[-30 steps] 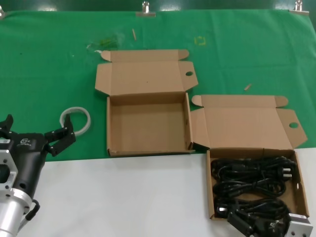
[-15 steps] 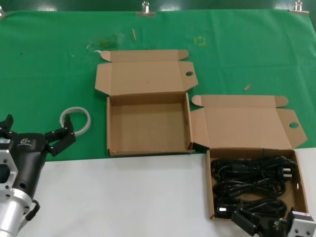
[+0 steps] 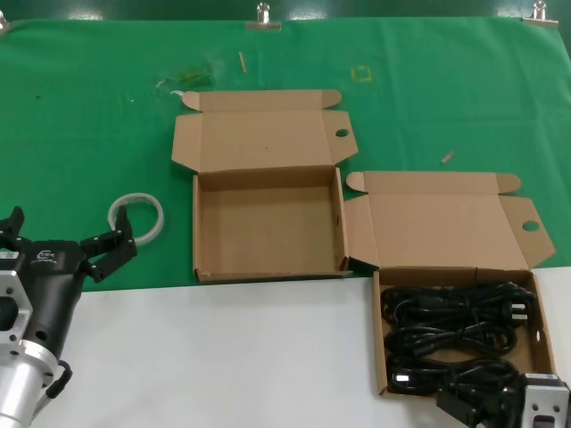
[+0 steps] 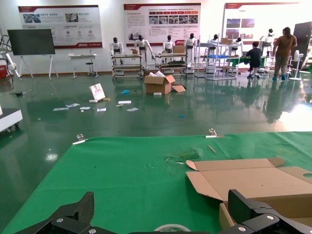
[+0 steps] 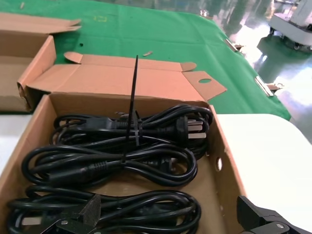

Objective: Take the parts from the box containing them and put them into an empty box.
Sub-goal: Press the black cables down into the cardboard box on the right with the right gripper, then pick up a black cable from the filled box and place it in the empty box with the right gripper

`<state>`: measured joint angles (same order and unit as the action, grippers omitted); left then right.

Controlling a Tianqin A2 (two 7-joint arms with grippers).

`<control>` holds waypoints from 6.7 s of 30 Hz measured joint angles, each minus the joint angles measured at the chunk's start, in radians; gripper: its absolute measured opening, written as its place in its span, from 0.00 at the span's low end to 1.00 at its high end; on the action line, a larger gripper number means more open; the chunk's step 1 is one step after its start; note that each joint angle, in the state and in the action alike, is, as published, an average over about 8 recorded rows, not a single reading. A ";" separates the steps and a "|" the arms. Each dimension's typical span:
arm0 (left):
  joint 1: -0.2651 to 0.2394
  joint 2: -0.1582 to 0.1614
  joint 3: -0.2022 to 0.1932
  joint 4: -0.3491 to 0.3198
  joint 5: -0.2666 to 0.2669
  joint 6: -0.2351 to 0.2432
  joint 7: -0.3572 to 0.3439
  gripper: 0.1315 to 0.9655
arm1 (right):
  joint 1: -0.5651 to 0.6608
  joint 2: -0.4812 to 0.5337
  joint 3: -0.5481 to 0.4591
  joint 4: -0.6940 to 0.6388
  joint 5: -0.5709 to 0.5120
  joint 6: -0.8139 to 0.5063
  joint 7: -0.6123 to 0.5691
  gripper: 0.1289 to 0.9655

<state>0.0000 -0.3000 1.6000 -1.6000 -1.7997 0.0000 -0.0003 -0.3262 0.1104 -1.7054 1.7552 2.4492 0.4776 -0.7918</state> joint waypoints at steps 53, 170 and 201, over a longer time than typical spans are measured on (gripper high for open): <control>0.000 0.000 0.000 0.000 0.000 0.000 0.000 1.00 | 0.189 0.000 0.053 -0.105 0.304 0.014 -0.557 0.94; 0.000 0.000 0.000 0.000 0.000 0.000 0.000 1.00 | 0.877 0.011 -0.658 -0.585 0.304 -0.209 -0.185 0.05; 0.000 0.000 0.000 0.000 0.000 0.000 0.000 1.00 | 0.763 0.013 -0.487 -0.521 0.304 -0.191 -0.287 0.08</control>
<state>0.0000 -0.3000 1.6001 -1.6000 -1.7997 0.0000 -0.0003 0.4372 0.1235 -2.1927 1.2340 2.7529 0.2868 -1.0785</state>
